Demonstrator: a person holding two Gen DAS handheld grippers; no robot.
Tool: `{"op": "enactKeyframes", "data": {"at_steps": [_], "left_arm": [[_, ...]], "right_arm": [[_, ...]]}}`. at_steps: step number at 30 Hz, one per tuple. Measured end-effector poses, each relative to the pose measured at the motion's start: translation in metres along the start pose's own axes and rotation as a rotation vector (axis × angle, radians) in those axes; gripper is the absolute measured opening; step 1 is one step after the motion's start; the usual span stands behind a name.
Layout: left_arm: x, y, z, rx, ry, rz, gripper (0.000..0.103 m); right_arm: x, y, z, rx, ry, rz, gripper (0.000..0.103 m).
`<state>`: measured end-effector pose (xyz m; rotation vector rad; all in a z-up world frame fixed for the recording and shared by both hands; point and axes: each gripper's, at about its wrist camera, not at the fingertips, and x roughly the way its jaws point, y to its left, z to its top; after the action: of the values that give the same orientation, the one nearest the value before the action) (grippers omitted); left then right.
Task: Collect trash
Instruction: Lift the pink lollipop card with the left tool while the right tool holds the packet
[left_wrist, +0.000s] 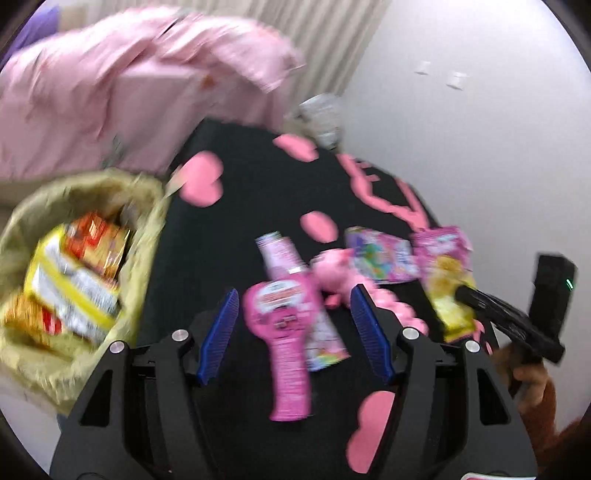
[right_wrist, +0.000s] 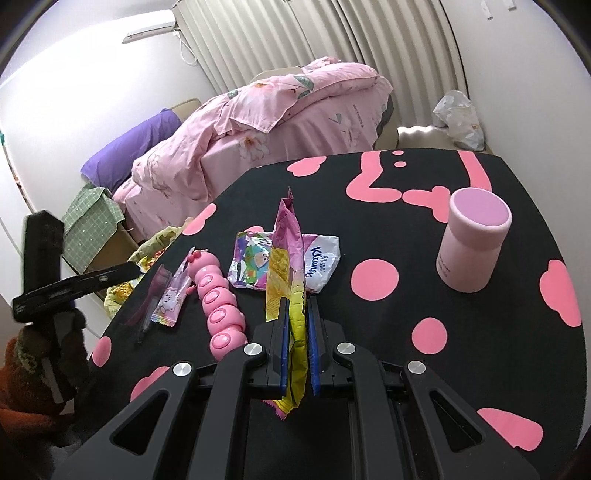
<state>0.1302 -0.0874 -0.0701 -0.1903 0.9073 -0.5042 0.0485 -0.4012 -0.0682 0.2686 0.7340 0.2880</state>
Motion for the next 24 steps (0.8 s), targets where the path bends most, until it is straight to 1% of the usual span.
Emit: {"op": "enactKeyframes", "data": {"at_steps": [2, 5, 7, 9, 18, 21, 24], "left_arm": [[0.011, 0.012, 0.0, -0.061, 0.045, -0.016, 0.06], [0.017, 0.019, -0.003, -0.083, 0.057, -0.017, 0.06], [0.018, 0.016, -0.004, -0.064, 0.053, -0.013, 0.058], [0.021, 0.011, -0.004, -0.044, 0.064, -0.029, 0.05], [0.02, -0.004, -0.006, 0.028, 0.047, 0.003, 0.049], [0.012, -0.006, -0.004, 0.041, 0.023, 0.014, 0.049], [-0.002, -0.011, -0.001, 0.067, -0.018, 0.022, 0.049]], "right_arm": [[0.001, 0.001, 0.0, -0.005, 0.002, -0.001, 0.011], [0.001, 0.002, 0.0, -0.007, 0.004, 0.001, 0.011], [0.001, 0.002, 0.0, -0.005, 0.006, 0.0, 0.011], [0.001, 0.001, 0.0, -0.001, 0.01, 0.0, 0.011], [0.003, 0.003, -0.003, -0.006, 0.017, -0.001, 0.011], [0.001, 0.005, -0.002, -0.012, 0.002, -0.001, 0.011], [-0.006, 0.013, 0.006, -0.038, -0.025, 0.0, 0.011]]}}
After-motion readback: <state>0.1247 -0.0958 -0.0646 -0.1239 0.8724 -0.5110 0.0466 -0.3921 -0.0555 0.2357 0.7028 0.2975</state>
